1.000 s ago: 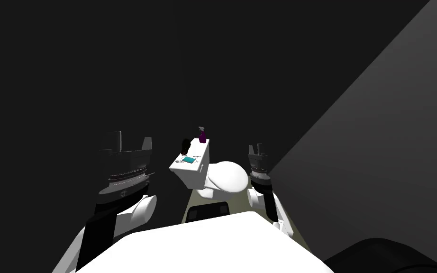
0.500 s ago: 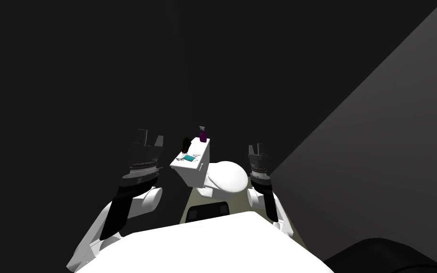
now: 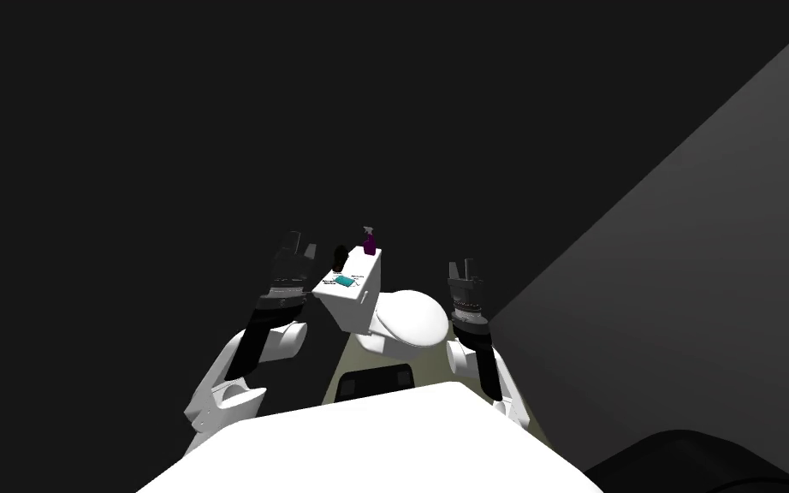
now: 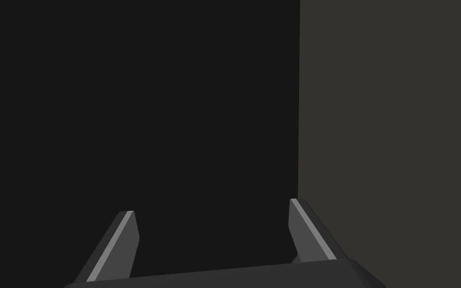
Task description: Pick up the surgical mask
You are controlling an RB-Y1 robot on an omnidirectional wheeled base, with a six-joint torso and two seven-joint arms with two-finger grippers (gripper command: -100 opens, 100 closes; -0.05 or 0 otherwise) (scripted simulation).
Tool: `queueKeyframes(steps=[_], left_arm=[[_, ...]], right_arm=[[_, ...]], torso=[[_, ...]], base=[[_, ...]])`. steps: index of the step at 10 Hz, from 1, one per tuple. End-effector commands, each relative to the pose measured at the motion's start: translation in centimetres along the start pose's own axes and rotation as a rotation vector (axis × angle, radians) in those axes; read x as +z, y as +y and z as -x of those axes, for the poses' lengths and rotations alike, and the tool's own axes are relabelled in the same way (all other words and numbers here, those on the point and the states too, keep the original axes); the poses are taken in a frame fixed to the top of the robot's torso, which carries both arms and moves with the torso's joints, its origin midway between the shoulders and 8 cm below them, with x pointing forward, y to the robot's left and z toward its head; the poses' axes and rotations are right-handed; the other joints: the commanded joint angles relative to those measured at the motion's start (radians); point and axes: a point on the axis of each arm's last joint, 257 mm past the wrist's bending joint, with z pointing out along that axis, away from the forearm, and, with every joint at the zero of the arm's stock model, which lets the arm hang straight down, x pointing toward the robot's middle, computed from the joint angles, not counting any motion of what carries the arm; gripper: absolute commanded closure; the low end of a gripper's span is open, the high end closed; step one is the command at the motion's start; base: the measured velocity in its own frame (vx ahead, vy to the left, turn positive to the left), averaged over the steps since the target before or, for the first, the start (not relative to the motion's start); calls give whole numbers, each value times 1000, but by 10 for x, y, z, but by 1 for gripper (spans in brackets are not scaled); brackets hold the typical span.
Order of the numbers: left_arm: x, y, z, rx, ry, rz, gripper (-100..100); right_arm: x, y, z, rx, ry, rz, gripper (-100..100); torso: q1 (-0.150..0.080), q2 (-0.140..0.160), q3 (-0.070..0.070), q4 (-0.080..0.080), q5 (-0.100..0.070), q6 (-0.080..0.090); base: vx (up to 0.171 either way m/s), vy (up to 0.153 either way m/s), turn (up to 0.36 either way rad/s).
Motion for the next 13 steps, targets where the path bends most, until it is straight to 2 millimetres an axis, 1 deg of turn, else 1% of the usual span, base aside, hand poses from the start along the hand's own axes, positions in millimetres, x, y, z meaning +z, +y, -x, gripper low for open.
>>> queueKeyframes(steps=[1,2,3,4,5,6,7,8,9,10,11,12,13], left_arm=[[11,14,-4,-9,14,26,-100],[16,31,-11,-14,33,67,-100],[24,30,-14,-19,36,57,-100],[30,51,-22,-22,56,104,-100],[37,49,-24,-25,58,99,-100],[42,66,-31,-25,76,143,-100],[48,69,-34,-27,80,147,-100],[52,85,-40,-25,97,186,-100],[60,90,-43,-27,102,198,-100],[61,88,-44,-28,102,194,-100],[67,107,-51,-24,120,242,-100],[73,109,-53,-25,123,247,-100],[78,122,-59,-20,138,285,-100]], right_arm=[[0,0,0,0,0,0,0],[0,0,0,0,0,0,0],[0,0,0,0,0,0,0],[0,0,0,0,0,0,0],[0,0,0,0,0,0,0],[0,0,0,0,0,0,0],[0,0,0,0,0,0,0],[0,0,0,0,0,0,0],[0,0,0,0,0,0,0],[0,0,0,0,0,0,0],[0,0,0,0,0,0,0],[0,0,0,0,0,0,0],[0,0,0,0,0,0,0]], torso=[[0,0,0,0,0,0],[0,0,0,0,0,0],[0,0,0,0,0,0],[1,0,0,0,0,0],[1,-1,0,0,0,0],[2,-1,-1,0,0,0],[2,-1,0,0,0,0],[2,-1,-1,0,0,0],[2,-1,0,0,0,0],[1,-1,0,0,0,0],[2,-2,-1,0,0,0],[2,-2,-1,-1,0,0],[2,-2,-1,0,0,0]], base=[[-62,-50,47],[-70,-44,91],[-57,-28,59],[-54,-26,105],[-43,-19,56],[-55,-16,88],[-48,-17,53],[-61,-19,91],[-49,-24,57],[-15,-15,5],[-28,-13,115],[-34,-20,57],[-44,-27,89]])
